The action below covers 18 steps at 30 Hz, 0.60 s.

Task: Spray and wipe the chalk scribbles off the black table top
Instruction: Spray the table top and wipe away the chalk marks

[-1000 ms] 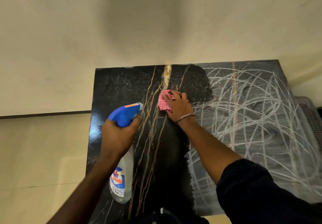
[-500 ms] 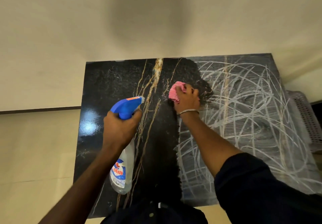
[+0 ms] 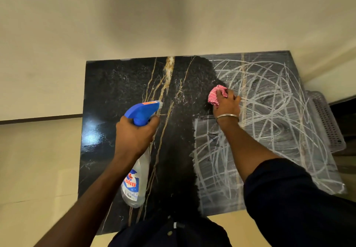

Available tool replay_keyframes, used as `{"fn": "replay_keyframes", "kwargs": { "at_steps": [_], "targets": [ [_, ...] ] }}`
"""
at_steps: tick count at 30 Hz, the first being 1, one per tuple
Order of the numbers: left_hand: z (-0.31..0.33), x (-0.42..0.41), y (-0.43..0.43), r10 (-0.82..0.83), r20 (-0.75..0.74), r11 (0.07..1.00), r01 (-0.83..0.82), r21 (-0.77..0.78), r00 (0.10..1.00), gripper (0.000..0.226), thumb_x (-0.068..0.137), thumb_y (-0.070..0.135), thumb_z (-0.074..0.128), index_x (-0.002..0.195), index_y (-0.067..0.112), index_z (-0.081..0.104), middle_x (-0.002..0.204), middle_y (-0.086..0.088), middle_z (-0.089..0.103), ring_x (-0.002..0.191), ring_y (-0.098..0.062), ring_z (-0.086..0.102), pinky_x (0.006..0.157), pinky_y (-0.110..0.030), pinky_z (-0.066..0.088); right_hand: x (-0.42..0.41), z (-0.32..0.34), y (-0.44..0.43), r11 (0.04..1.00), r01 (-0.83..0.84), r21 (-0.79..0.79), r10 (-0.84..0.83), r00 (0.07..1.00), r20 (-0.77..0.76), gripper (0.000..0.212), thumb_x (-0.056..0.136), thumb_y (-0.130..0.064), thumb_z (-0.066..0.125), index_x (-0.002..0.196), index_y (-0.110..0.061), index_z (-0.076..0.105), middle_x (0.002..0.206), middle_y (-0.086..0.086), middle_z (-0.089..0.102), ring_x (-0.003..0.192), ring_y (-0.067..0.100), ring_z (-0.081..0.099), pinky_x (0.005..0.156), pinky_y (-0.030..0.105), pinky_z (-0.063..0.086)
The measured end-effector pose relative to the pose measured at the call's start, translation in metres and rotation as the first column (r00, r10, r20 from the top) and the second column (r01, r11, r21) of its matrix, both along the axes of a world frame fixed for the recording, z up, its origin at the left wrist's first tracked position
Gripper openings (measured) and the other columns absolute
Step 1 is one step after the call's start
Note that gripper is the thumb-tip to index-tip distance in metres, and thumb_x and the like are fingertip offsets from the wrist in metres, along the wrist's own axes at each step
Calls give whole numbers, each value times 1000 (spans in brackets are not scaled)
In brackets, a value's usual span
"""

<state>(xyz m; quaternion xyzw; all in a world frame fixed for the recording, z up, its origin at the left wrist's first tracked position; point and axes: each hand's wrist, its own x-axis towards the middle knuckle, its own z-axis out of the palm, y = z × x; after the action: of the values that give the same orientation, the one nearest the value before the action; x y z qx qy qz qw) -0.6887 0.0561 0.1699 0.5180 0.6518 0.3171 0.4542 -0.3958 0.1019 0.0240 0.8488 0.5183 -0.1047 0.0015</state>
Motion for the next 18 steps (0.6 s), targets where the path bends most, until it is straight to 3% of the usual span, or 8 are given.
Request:
{"fn": "replay_keyframes", "kwargs": {
  "at_steps": [3, 7, 11, 13, 16, 18],
  "targets": [
    [-2, -3, -2, -20, 12, 999, 19, 26, 1000, 15, 89, 12, 67, 78, 16, 58, 67, -26, 61, 49, -16, 56, 49, -18, 50, -41, 3, -3, 999, 48, 5, -49, 998, 26, 64, 84, -32, 67, 142, -28, 40, 150, 13, 29, 126, 41, 34, 92, 49, 46],
    [-6, -7, -4, -39, 26, 999, 38, 14, 999, 8, 89, 14, 68, 86, 13, 61, 67, -22, 61, 54, -18, 57, 51, -18, 51, -96, -1, -19, 966, -257, -30, 258, 966, 24, 69, 83, -35, 68, 144, -28, 36, 148, 13, 30, 123, 39, 35, 90, 46, 49],
    [-8, -10, -5, -59, 30, 998, 59, 21, 998, 13, 90, 16, 69, 84, 22, 59, 63, -9, 59, 51, -8, 57, 52, -16, 51, -76, -2, -36, 894, -446, -45, 447, 894, 16, 72, 80, -32, 72, 144, -30, 39, 149, 9, 33, 122, 37, 36, 84, 43, 52],
    [-6, -12, -6, -62, 26, 998, 62, 29, 998, 12, 90, 15, 68, 84, 20, 59, 63, -9, 58, 50, -7, 56, 52, -15, 52, -46, -1, -43, 941, -338, -30, 339, 941, 21, 68, 83, -30, 69, 144, -30, 39, 150, 10, 32, 124, 38, 35, 85, 44, 51],
    [-5, -15, -9, -49, 5, 998, 49, 29, 999, 8, 90, 16, 69, 89, 12, 62, 66, -17, 60, 54, -18, 57, 57, -30, 55, -2, 0, -47, 997, -78, 7, 77, 997, 21, 63, 86, -27, 65, 144, -27, 40, 151, 13, 29, 125, 41, 33, 92, 48, 48],
    [-4, -16, -12, -26, -6, 999, 26, 21, 1000, 8, 89, 16, 69, 86, 15, 61, 67, -19, 60, 55, -20, 57, 58, -35, 55, 10, 0, -44, 1000, -5, 11, 4, 999, 40, 63, 85, -26, 66, 143, -24, 41, 150, 15, 30, 124, 43, 34, 96, 49, 44]
  ]
}}
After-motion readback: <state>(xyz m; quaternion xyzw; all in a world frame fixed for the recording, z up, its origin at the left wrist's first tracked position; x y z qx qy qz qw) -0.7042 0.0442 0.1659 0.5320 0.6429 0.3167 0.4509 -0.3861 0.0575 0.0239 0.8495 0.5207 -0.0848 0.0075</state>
